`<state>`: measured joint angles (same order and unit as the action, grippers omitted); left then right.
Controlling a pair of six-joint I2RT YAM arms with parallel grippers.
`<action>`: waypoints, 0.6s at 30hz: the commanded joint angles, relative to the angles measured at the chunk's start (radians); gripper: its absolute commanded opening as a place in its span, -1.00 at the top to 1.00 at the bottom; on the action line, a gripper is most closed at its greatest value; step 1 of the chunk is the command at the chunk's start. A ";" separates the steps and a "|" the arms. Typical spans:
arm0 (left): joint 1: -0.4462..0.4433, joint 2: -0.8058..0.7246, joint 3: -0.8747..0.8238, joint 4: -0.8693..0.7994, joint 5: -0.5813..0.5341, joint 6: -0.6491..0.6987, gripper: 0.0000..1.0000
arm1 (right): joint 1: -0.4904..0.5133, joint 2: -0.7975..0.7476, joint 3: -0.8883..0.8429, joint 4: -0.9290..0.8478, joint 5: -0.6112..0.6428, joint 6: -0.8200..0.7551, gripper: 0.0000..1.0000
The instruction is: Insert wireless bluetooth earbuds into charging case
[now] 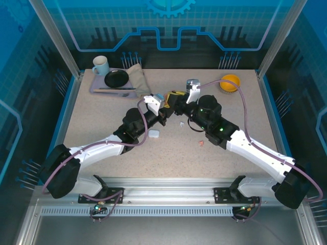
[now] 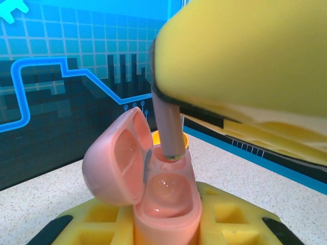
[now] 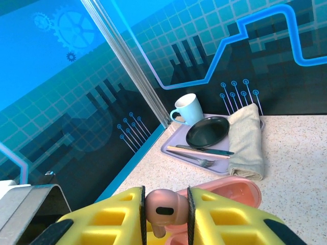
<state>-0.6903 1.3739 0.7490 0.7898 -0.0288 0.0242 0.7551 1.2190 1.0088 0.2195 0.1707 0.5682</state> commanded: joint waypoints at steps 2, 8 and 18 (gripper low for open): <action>-0.006 -0.004 0.046 0.016 0.009 -0.009 1.00 | 0.021 0.004 -0.013 0.041 0.004 0.004 0.49; -0.008 0.002 0.053 0.016 0.003 -0.012 1.00 | 0.020 -0.004 -0.031 0.040 0.020 0.007 0.50; -0.007 0.008 0.055 0.022 0.009 -0.021 1.00 | 0.014 -0.004 -0.039 0.038 0.053 0.010 0.52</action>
<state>-0.6903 1.3754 0.7662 0.7883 -0.0292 0.0238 0.7597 1.2190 0.9794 0.2295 0.1978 0.5690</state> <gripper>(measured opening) 0.238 0.244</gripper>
